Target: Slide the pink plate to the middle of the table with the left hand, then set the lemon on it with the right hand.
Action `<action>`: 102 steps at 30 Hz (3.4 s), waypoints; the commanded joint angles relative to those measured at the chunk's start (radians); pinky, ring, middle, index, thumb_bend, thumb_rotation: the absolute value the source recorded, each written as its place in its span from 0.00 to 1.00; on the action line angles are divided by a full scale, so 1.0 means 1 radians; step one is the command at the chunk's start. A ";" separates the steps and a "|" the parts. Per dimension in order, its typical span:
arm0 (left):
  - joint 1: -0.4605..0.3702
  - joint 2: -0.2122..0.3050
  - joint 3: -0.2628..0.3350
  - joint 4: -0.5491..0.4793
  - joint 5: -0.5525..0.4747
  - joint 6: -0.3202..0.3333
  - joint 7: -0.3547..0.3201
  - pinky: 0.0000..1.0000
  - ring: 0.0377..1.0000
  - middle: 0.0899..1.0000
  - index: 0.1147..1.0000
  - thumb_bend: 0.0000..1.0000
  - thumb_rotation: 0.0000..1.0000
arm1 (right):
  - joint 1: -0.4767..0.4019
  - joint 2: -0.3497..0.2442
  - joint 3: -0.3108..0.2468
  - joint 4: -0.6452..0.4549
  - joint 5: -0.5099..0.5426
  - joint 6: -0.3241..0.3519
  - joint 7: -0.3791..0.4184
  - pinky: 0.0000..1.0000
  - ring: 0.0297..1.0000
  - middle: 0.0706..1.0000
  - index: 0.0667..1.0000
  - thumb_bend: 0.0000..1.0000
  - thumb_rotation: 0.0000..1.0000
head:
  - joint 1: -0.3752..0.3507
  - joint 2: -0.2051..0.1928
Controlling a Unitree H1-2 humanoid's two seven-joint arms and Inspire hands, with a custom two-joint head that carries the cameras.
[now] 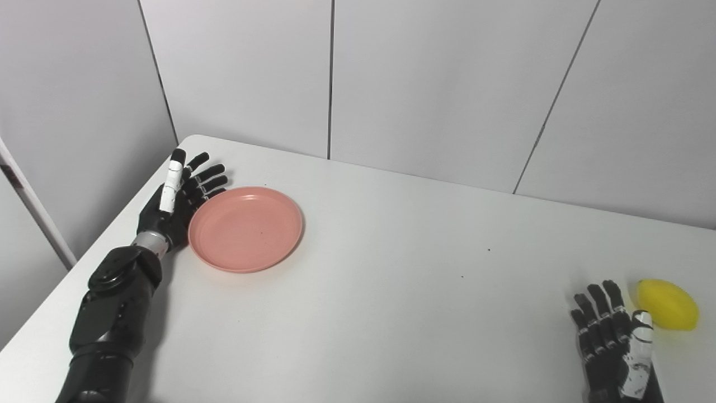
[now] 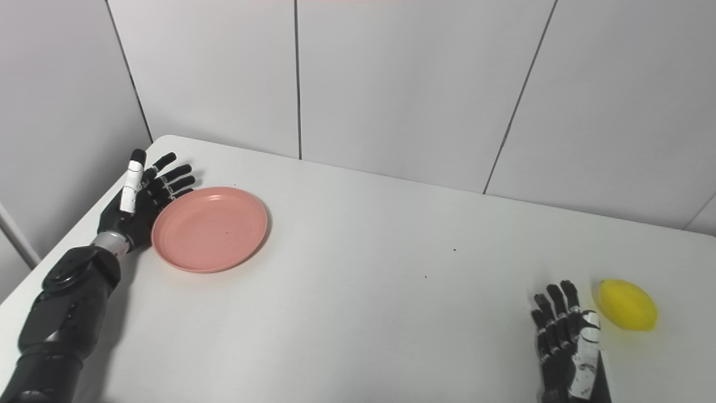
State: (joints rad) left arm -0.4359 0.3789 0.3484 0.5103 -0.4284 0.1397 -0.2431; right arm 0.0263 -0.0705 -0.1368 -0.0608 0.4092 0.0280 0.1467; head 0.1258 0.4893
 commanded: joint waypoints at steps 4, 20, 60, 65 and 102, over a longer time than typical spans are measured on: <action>0.008 -0.039 -0.009 -0.019 0.033 -0.007 0.065 0.79 0.78 0.76 0.84 1.00 0.82 | 0.042 0.031 0.016 0.043 0.009 0.019 0.008 0.99 0.95 0.95 0.96 0.65 0.95 | -0.003 0.002; 0.037 -0.111 -0.029 -0.111 0.046 0.035 0.132 0.73 0.77 0.75 0.85 1.00 0.82 | 0.041 0.041 0.019 0.039 0.014 0.018 0.008 0.99 0.95 0.96 0.96 0.64 0.94 | -0.010 0.008; 0.111 -0.290 -0.073 -0.325 0.022 0.152 0.214 0.78 0.80 0.79 0.85 1.00 0.85 | 0.039 0.044 0.035 0.034 0.014 0.014 0.012 1.00 0.94 0.96 0.96 0.64 0.94 | -0.030 0.022; 0.122 -0.310 -0.089 -0.340 0.035 0.158 0.221 0.79 0.79 0.79 0.84 1.00 0.86 | 0.040 0.044 0.035 0.032 0.016 0.015 0.012 0.99 0.94 0.96 0.96 0.65 0.93 | -0.032 0.023; 0.183 -0.456 -0.156 -0.359 0.073 0.089 0.255 0.86 0.82 0.83 0.92 1.00 0.85 | 0.041 0.075 0.059 0.003 -0.015 0.023 -0.015 0.96 0.93 0.95 0.94 0.70 0.91 | -0.105 0.053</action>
State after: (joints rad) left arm -0.2862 -0.0635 0.1940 0.1217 -0.3618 0.2064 -0.0077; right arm 0.0351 -0.0191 -0.0919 -0.0856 0.3992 0.0314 0.1347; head 0.0246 0.5415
